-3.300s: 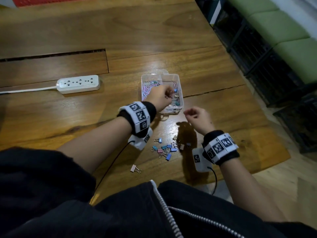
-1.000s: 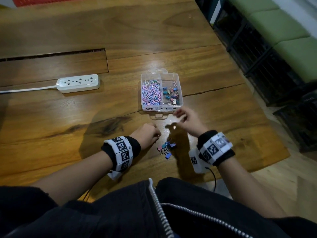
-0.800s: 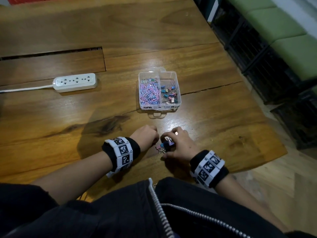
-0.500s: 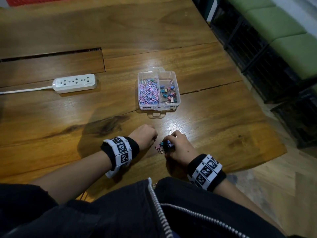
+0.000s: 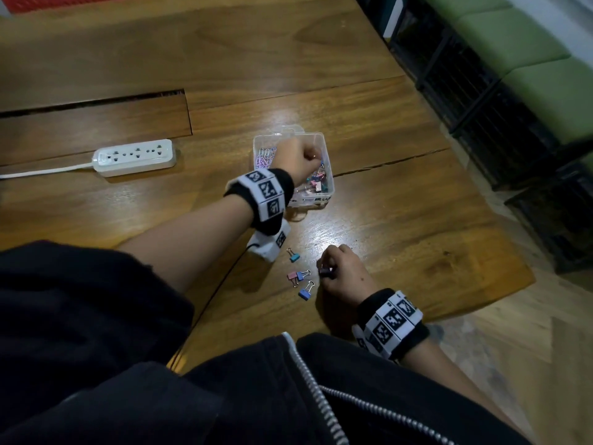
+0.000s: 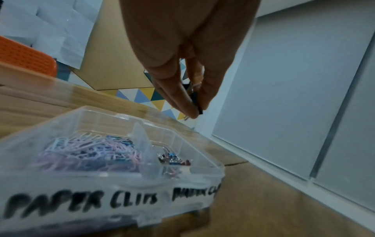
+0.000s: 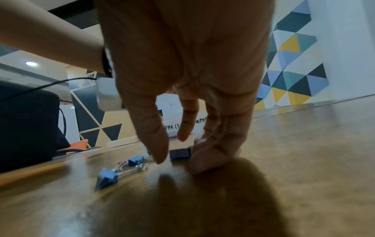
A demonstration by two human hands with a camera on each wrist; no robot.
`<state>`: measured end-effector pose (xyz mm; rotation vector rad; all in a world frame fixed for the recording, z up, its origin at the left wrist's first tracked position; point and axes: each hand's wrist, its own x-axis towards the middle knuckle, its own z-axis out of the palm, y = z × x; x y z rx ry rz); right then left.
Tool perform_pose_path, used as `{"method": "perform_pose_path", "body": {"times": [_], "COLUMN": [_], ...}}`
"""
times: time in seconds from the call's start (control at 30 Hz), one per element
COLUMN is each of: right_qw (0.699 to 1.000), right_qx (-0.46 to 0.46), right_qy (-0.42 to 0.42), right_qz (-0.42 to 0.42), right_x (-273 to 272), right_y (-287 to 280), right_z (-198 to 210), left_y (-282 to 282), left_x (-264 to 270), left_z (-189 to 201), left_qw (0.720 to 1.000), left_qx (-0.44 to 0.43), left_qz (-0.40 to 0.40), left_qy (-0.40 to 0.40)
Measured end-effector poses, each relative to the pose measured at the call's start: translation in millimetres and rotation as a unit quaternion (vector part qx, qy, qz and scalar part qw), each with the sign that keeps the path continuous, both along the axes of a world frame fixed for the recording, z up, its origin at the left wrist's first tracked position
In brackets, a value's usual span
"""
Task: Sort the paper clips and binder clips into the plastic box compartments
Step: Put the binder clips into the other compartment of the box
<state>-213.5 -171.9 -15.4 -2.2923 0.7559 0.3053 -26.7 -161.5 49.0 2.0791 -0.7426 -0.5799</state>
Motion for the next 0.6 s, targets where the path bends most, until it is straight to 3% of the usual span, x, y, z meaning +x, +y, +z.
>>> {"method": "perform_pose_path", "body": {"times": [0.2, 0.4, 0.47, 0.57, 0.6], "right_qw": [0.998, 0.998, 0.998, 0.993, 0.993], "right_qx": [0.022, 0.003, -0.023, -0.080, -0.090], "right_qy": [0.048, 0.059, 0.053, 0.062, 0.057], "right_qz": [0.030, 0.023, 0.024, 0.056, 0.058], "right_x": [-3.1, -6.8, -7.2, -5.6, -4.6], "right_y": [8.1, 14.4, 17.6, 24.0, 26.1], "right_z": [8.0, 6.1, 4.1, 1.4, 0.5], "left_y": [-12.8, 34.3, 58.9, 90.1, 97.2], "left_x": [11.7, -17.4, -33.1, -52.9, -58.7], "left_z": [-13.5, -8.6, -14.6, -33.4, -39.0], "left_qw": [0.991, 0.967, 0.933, 0.845, 0.829], "left_qx": [0.100, 0.108, 0.187, 0.339, 0.355], "left_qz": [-0.089, -0.209, -0.292, -0.390, -0.400], "left_qy": [0.013, -0.092, -0.094, -0.135, -0.160]}}
